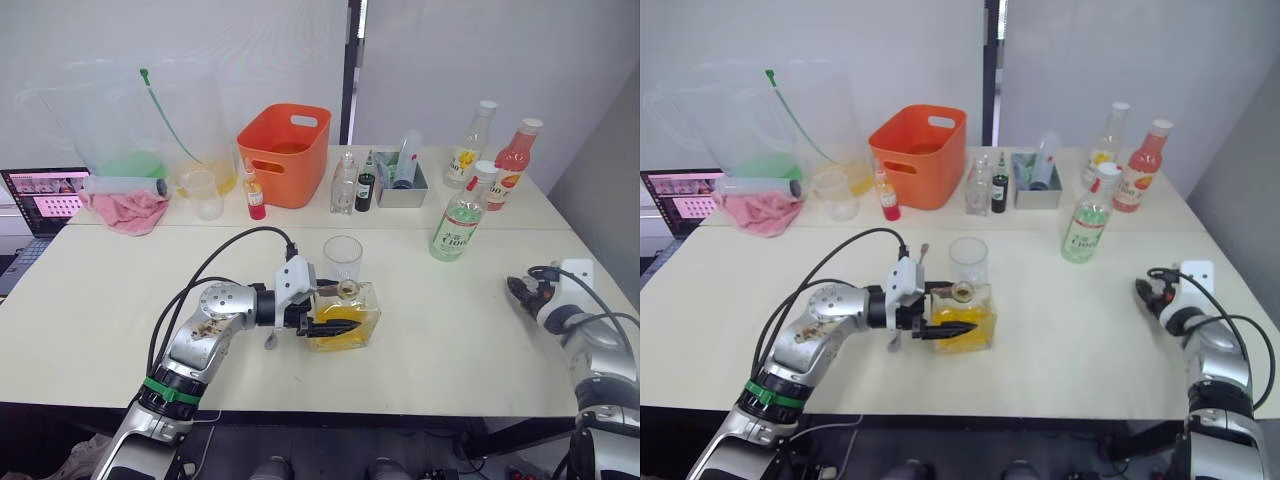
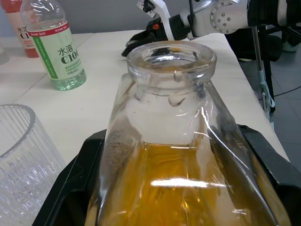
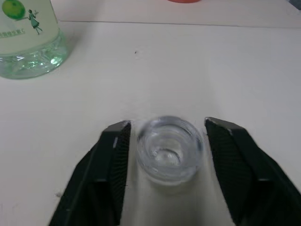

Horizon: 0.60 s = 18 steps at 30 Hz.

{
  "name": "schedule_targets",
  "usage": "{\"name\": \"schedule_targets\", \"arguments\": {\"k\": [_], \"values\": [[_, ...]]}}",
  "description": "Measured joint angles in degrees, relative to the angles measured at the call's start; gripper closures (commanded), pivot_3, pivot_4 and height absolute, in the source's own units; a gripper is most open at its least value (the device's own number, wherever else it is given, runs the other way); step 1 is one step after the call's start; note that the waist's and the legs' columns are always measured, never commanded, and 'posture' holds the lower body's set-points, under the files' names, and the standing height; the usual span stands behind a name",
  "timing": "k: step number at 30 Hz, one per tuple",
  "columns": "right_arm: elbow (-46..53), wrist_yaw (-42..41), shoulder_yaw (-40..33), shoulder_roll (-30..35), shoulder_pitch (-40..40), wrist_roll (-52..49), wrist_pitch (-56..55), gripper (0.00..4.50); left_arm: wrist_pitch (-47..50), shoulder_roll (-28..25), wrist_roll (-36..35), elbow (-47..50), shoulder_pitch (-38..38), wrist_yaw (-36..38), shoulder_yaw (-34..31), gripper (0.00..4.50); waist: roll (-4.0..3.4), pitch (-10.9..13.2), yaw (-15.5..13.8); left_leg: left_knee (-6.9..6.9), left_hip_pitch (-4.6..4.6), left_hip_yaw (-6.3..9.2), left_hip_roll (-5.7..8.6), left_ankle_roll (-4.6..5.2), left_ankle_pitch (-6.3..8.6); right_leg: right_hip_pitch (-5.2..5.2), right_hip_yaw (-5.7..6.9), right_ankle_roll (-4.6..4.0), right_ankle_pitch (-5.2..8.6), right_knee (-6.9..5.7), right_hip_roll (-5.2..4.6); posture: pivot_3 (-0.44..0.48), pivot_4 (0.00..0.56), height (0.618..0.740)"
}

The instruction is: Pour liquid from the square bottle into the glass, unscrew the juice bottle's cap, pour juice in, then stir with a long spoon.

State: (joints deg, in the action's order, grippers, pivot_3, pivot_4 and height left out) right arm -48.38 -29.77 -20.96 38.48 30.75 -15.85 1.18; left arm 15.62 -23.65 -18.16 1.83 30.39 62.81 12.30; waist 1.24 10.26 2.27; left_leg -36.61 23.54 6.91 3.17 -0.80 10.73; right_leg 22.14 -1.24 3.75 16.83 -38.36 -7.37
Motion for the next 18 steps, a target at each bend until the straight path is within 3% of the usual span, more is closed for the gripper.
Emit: {"name": "schedule_targets", "arguments": {"k": [2,10,18], "values": [[0.73,-0.68,-0.54,0.34,-0.04,-0.53,-0.09,0.05,0.46,0.01,-0.01,0.25,-0.05,-0.23,-0.05,1.69,0.0,0.0,0.08,0.0,-0.01,-0.01,-0.01,0.0,0.0,0.0,0.0,0.0,0.0,0.01,0.0,0.0,0.15,0.74],[14.21,-11.82,-2.17,7.45,-0.91,-5.62,4.38,0.02,2.28,-0.51,-1.57,2.58,-1.99,-0.86,-0.67,1.69,-0.03,0.0,0.09,0.0,0.01,-0.01,-0.02,0.04,0.03,0.0,0.01,0.02,0.0,0.04,0.01,0.0,0.15,0.74],[41.82,-30.25,2.7,13.17,-12.16,-16.17,21.49,0.02,6.08,-2.19,-4.74,5.2,-4.12,-1.04,-2.75,1.69,-0.05,0.02,0.36,0.0,0.03,0.0,-0.1,0.07,0.04,0.01,0.01,0.02,0.01,0.11,0.05,0.0,0.15,0.74]]}}
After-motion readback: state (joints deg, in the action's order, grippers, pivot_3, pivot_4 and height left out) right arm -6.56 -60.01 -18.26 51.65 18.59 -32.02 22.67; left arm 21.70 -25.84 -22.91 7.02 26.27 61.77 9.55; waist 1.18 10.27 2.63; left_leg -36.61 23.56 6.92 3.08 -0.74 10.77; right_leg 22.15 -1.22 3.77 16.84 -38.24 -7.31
